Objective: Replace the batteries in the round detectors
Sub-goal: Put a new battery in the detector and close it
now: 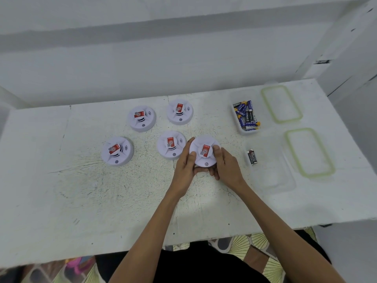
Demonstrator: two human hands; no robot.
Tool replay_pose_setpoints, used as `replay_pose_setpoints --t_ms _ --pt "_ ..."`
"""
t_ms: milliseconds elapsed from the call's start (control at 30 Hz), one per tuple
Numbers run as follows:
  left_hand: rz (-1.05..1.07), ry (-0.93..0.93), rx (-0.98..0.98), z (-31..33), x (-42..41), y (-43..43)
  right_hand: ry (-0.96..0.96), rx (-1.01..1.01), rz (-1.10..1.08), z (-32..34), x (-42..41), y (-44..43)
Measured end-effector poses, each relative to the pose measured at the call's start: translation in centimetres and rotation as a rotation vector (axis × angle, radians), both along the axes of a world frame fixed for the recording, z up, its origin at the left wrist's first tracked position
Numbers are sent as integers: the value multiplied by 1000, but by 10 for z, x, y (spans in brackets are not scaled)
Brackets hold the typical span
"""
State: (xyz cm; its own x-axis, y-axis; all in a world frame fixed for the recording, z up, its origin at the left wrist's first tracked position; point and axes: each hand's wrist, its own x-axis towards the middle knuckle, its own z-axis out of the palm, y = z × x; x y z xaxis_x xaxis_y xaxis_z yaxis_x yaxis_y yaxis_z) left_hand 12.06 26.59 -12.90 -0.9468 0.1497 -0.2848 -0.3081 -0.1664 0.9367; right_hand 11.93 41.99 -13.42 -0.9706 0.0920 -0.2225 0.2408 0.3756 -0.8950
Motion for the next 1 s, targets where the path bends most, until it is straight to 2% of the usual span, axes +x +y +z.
replay_pose_setpoints --t_ms 1000 --pt "-7 -11 0 2 0 0 8 17 0 -3 0 0"
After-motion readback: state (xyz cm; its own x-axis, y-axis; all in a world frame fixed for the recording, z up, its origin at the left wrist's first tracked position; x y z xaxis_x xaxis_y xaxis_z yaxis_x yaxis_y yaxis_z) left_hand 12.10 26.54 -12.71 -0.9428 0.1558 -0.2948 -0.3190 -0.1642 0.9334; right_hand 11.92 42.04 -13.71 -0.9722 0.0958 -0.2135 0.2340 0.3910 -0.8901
